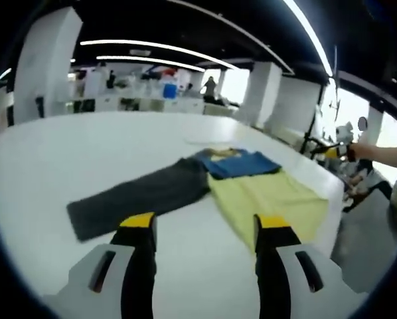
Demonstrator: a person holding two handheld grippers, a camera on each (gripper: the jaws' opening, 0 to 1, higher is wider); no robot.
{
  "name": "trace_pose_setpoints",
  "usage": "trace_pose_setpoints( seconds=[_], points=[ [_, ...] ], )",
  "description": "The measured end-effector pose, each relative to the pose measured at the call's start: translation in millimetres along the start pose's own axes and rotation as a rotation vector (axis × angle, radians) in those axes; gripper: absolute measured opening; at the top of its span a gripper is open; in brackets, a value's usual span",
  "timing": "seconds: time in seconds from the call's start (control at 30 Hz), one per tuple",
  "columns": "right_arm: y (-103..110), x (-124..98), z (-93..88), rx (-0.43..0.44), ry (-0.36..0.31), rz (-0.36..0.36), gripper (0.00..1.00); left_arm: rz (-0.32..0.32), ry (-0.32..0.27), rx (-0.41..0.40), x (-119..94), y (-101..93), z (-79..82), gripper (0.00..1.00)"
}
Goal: Fold the garment on the visible template until the final outline fits inside the template.
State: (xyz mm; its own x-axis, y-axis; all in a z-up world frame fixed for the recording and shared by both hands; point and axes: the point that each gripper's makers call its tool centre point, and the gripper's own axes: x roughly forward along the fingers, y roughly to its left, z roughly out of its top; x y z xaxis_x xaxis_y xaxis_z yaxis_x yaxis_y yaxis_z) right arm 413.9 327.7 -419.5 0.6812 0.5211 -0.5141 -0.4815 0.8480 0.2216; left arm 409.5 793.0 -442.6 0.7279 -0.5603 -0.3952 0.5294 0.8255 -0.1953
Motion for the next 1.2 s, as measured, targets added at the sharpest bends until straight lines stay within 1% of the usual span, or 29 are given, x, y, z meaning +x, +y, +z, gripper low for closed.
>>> trace_pose_setpoints(
  seconds=[0.07,0.13,0.2,0.27,0.3,0.33,0.37,0.4,0.47,0.53,0.57,0.63,0.67,0.7,0.73,0.77,0.8,0.9,0.93,1.0,1.03,1.07,1.13,1.17,1.2],
  points=[
    [-1,-2,-1.1,0.003,-0.002,-0.003,1.0,0.005,0.02,0.03,2,10.6,-2.9,0.55],
    [-2,-2,-5.1,0.008,0.007,-0.005,1.0,0.013,0.044,0.036,0,16.2,-8.8,0.55],
    [-2,-4,-9.4,0.005,0.013,-0.011,1.0,0.033,0.053,0.037,3,30.8,-8.3,0.55],
    [-3,-5,-12.1,0.015,0.018,-0.014,1.0,0.075,0.054,0.03,3,47.7,-5.1,0.55],
    [-3,-6,-13.0,0.018,0.017,-0.015,1.0,0.092,0.054,0.017,3,55.7,-5.0,0.55],
    [-3,-7,-14.9,0.024,0.014,-0.016,1.0,0.118,0.062,-0.008,4,71.9,-7.0,0.55],
    [-3,-7,-15.9,0.027,0.018,-0.019,1.0,0.125,0.066,-0.008,4,77.8,-5.6,0.54],
    [-4,-8,-16.7,0.028,0.019,-0.021,1.0,0.132,0.083,-0.004,4,83.8,-7.7,0.54],
    [-3,-9,-18.9,0.033,0.019,-0.023,1.0,0.152,0.123,0.0,4,101.9,-14.3,0.55],
    [-3,-10,-21.1,0.038,0.022,-0.027,1.0,0.149,0.156,0.014,4,115.5,-20.7,0.54],
    [-4,-11,-22.8,0.039,0.026,-0.03,0.99,0.151,0.173,0.006,3,119.9,-24.1,0.54],
    [-5,-12,-24.4,0.041,0.029,-0.034,0.99,0.164,0.199,0.003,2,128.9,-28.3,0.54],
    [-6,-12,-24.4,0.045,0.027,-0.034,0.99,0.169,0.202,0.012,2,136.9,-29.9,0.54],
    [-6,-12,-24.3,0.047,0.025,-0.035,0.99,0.177,0.205,0.007,1,140.8,-31.4,0.54],
    [-6,-12,-25.2,0.049,0.027,-0.036,0.99,0.184,0.22,-0.014,0,141.8,-34.2,0.54],
    [-5,-12,-25.8,0.048,0.028,-0.036,0.99,0.189,0.224,-0.016,0,146.0,-37.0,0.53],
    [-6,-12,-26.7,0.043,0.031,-0.039,0.99,0.22,0.246,-0.054,-2,152.8,-43.9,0.51],
    [-6,-11,-27.9,0.049,0.031,-0.04,0.99,0.268,0.249,-0.092,-7,159.2,-47.8,0.44],
    [-6,-11,-28.0,0.053,0.03,-0.038,0.99,0.273,0.247,-0.108,-7,159.5,-48.5,0.42],
    [-5,-10,-28.6,0.049,0.033,-0.038,0.99,0.299,0.258,-0.172,-7,164.7,-55.2,0.39],
    [-4,-10,-28.9,0.047,0.035,-0.037,0.99,0.304,0.25,-0.184,-7,166.0,-55.5,0.37],
    [-4,-10,-29.1,0.046,0.036,-0.036,0.99,0.31,0.256,-0.191,-7,167.4,-57.4,0.36],
    [-3,-10,-29.1,0.047,0.037,-0.036,0.98,0.345,0.257,-0.237,-6,174.1,-61.5,0.35],
    [-3,-10,-29.0,0.047,0.037,-0.038,0.98,0.362,0.273,-0.284,-6,179.1,-67.8,0.34],
    [-3,-10,-28.7,0.047,0.037,-0.038,0.98,0.352,0.278,-0.291,-5,177.5,-69.5,0.33]
  ],
)
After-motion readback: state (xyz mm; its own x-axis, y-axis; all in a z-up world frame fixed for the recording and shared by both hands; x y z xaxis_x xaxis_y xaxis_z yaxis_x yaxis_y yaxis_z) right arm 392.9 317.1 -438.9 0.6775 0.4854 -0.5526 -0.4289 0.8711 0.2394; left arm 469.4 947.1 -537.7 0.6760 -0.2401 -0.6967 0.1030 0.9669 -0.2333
